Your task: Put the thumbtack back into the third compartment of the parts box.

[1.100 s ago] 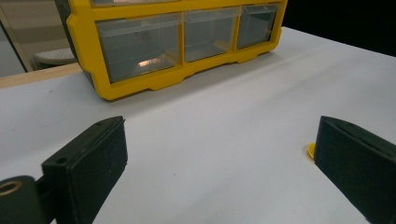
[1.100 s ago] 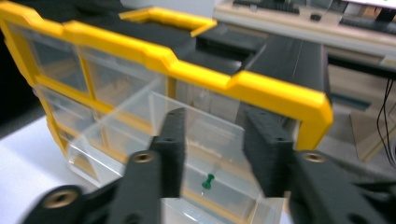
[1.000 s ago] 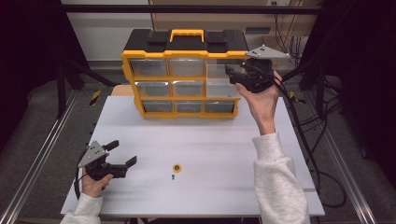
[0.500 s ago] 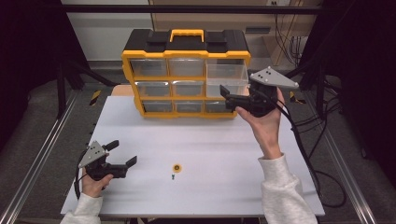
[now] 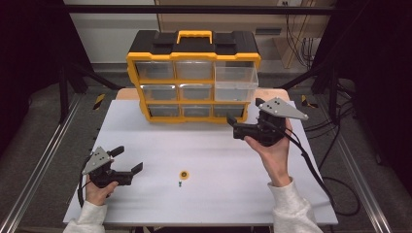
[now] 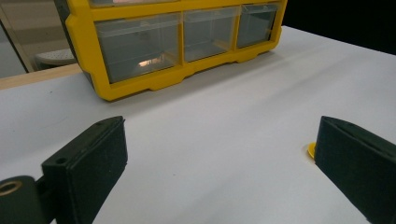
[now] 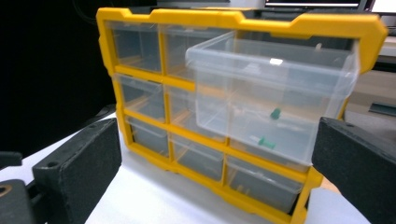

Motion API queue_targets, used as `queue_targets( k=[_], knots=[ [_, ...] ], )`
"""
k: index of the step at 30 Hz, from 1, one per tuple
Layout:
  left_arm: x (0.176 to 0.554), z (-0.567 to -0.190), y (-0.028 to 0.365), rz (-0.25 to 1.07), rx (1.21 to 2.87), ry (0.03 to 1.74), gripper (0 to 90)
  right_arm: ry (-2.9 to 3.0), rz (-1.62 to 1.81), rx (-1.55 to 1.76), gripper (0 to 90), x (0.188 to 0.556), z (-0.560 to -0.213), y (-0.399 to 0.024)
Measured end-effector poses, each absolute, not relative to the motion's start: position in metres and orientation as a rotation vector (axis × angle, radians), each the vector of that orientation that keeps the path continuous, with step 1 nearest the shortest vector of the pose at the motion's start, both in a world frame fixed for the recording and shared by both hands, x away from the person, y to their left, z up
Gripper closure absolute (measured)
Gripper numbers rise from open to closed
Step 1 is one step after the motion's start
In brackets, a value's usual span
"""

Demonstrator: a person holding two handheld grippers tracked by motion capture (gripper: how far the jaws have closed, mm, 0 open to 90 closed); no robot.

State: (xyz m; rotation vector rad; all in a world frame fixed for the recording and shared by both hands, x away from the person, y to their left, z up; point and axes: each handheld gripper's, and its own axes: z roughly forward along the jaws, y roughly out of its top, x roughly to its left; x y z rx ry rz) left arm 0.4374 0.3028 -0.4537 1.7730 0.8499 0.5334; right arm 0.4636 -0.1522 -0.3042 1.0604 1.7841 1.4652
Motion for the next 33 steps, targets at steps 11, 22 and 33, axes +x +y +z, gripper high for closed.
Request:
queue_targets(
  k=[11, 22, 33],
  knots=[
    [0.437, -0.454, 0.303, 0.534, 1.773, 0.849, 2.6, 1.853, 1.487, 1.06, 1.7, 0.45, -0.334, -0.133],
    [0.437, -0.453, 0.302, 0.535, 1.775, 0.847, 2.7, 1.928, 1.505, 1.04, 1.6, 0.44, -0.356, -0.109],
    [0.437, -0.454, 0.302, 0.533, 1.771, 0.85, 2.6, 2.004, 1.492, 1.039, 1.7, 0.435, -0.38, -0.088]
  ],
)
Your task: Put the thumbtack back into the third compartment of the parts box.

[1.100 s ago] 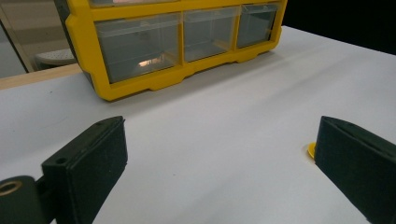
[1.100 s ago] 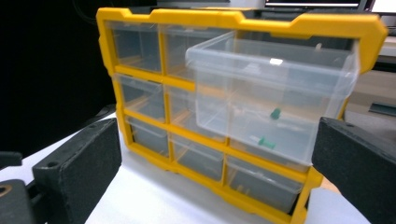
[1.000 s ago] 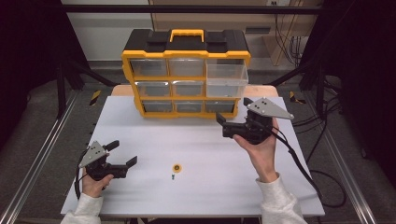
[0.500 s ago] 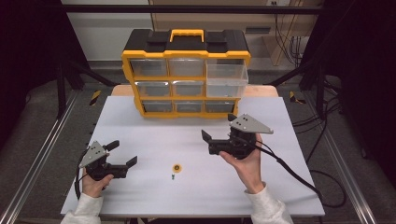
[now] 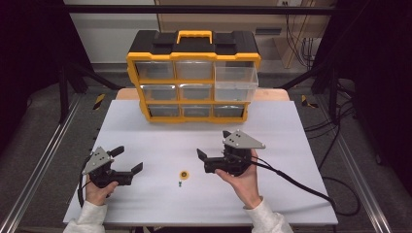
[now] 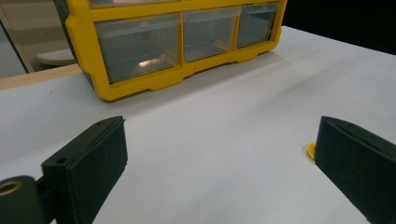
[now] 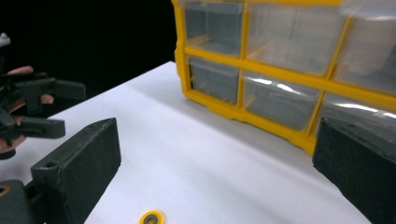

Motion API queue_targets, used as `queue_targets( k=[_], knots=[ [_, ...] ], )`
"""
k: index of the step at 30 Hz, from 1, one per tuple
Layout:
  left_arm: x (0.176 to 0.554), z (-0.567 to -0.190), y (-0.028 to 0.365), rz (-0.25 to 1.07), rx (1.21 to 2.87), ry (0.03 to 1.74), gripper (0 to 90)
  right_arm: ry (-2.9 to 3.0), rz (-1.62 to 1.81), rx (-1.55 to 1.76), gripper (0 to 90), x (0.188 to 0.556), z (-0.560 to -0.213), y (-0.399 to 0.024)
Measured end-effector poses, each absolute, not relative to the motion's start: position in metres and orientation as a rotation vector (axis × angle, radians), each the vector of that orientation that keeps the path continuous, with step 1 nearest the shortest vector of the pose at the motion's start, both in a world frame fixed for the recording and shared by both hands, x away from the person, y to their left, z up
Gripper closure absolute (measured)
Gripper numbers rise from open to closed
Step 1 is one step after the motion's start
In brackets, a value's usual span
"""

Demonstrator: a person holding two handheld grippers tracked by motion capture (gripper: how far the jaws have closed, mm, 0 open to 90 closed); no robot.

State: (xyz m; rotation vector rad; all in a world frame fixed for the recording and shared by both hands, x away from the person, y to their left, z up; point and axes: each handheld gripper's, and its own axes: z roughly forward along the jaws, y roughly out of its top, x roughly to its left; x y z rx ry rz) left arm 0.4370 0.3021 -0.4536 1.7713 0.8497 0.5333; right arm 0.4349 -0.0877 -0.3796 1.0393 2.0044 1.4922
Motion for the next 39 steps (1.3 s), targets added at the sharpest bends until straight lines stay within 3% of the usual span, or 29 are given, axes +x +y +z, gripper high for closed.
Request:
queue_targets(
  k=[39],
  knots=[
    [0.437, -0.454, 0.301, 0.532, 1.774, 0.848, 2.6, 2.225, 1.379, 1.015, 1.8, 0.42, -0.441, -0.044]
  ],
)
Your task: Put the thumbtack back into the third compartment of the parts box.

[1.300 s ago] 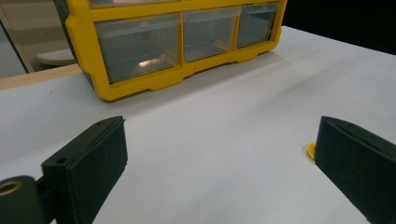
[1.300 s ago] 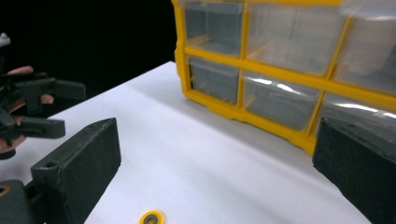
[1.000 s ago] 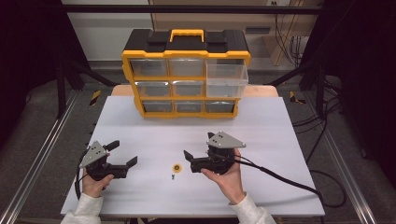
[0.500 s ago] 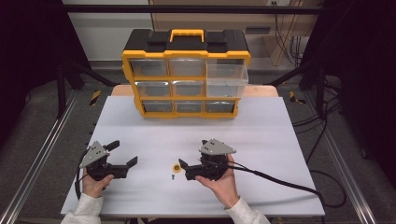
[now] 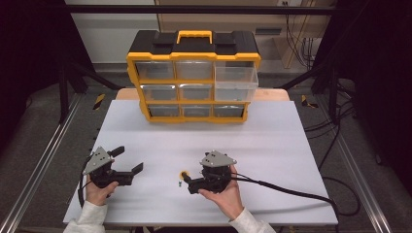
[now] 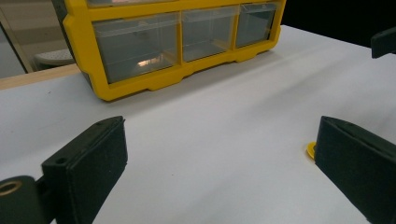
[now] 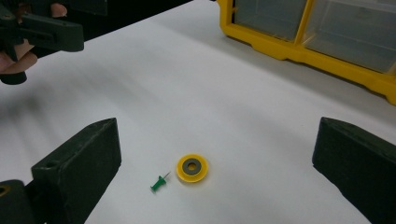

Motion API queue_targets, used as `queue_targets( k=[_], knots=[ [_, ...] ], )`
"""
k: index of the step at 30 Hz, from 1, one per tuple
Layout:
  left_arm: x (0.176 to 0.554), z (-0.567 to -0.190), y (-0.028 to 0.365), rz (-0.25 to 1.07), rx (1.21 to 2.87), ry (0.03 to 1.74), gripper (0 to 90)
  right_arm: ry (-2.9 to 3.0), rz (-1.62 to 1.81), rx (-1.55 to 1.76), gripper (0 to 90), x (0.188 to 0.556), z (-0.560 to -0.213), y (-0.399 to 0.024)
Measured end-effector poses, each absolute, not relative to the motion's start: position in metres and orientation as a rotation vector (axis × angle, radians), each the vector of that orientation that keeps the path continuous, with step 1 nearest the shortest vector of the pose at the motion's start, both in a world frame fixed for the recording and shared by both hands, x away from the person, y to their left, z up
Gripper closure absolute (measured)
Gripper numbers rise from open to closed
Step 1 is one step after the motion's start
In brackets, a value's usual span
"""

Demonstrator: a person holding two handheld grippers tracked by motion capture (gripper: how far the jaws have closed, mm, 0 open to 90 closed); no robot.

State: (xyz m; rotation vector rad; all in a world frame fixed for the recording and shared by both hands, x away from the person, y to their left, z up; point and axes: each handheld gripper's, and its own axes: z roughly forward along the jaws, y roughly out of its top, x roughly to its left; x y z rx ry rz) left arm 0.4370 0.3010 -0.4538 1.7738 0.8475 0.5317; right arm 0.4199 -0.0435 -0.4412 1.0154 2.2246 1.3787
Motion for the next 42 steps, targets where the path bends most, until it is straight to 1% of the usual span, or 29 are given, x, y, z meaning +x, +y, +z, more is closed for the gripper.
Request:
queue_targets(
  k=[14, 25, 28, 32, 36, 42],
  knots=[
    [0.437, -0.454, 0.301, 0.53, 1.772, 0.85, 2.7, 2.318, 1.309, 0.991, 3.4, 0.418, -0.461, -0.024],
    [0.437, -0.453, 0.302, 0.534, 1.77, 0.85, 2.7, 2.375, 1.245, 0.955, 8.0, 0.414, -0.474, -0.006],
    [0.437, -0.453, 0.302, 0.533, 1.77, 0.85, 2.7, 2.399, 1.233, 0.957, 11.2, 0.414, -0.479, -0.003],
    [0.437, -0.454, 0.301, 0.533, 1.772, 0.851, 2.6, 2.413, 1.21, 0.959, 17.7, 0.414, -0.484, -0.002],
    [0.437, -0.454, 0.302, 0.534, 1.771, 0.852, 2.6, 2.415, 1.199, 0.954, 28.8, 0.414, -0.487, 0.0],
    [0.437, -0.454, 0.302, 0.534, 1.772, 0.851, 2.7, 2.423, 1.206, 0.974, 43.1, 0.412, -0.489, 0.001]
  ],
)
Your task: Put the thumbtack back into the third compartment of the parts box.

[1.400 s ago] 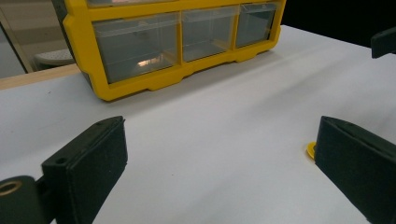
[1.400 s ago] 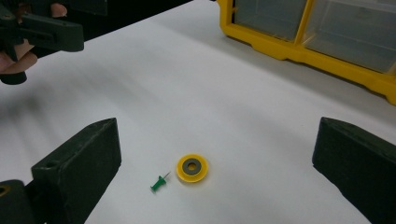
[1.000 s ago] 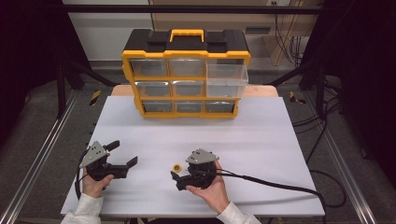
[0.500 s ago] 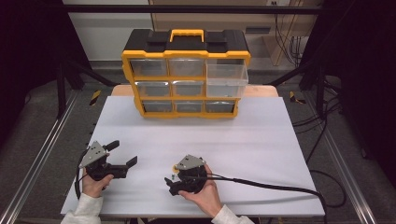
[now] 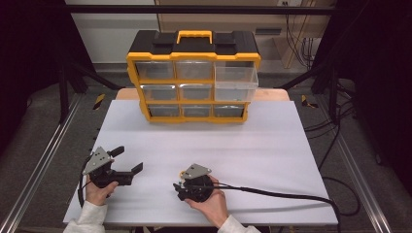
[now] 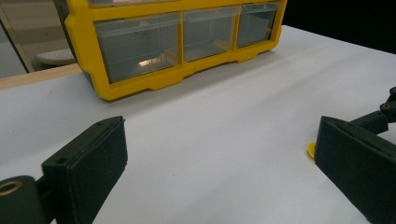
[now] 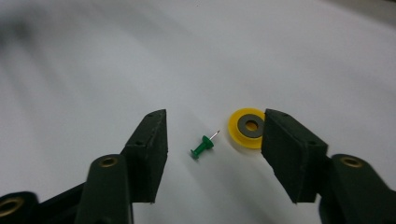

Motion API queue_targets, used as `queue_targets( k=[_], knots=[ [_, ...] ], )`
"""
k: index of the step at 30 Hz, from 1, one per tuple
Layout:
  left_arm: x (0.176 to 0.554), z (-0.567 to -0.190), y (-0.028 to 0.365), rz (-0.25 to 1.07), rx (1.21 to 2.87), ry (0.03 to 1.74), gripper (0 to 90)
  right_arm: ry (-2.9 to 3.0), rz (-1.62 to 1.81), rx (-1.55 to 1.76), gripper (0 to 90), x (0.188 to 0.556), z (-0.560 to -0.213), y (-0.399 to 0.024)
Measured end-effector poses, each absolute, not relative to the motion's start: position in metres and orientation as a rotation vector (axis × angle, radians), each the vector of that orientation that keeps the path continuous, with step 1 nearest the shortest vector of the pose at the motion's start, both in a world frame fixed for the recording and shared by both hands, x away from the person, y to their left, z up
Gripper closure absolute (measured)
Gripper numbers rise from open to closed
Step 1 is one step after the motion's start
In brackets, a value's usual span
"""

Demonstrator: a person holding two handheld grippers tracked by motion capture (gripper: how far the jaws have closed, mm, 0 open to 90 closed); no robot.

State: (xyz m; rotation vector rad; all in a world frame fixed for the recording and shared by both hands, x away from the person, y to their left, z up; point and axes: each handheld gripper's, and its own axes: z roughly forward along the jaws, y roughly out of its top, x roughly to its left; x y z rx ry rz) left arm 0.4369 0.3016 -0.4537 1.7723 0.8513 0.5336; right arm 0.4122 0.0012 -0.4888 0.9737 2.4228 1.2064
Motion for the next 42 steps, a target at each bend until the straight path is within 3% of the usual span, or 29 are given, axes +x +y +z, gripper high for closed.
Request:
queue_targets(
  k=[11, 42],
  knots=[
    [0.437, -0.4537, 0.3017, 0.534, 1.772, 0.853, 2.7, 2.487, 1.18, 1.003, 61.6, 0.4135, -0.4939, 0.0066],
    [0.4368, -0.4533, 0.3017, 0.534, 1.771, 0.852, 2.9, 2.504, 1.149, 1.004, 82.6, 0.421, -0.4986, 0.0074]
  ],
)
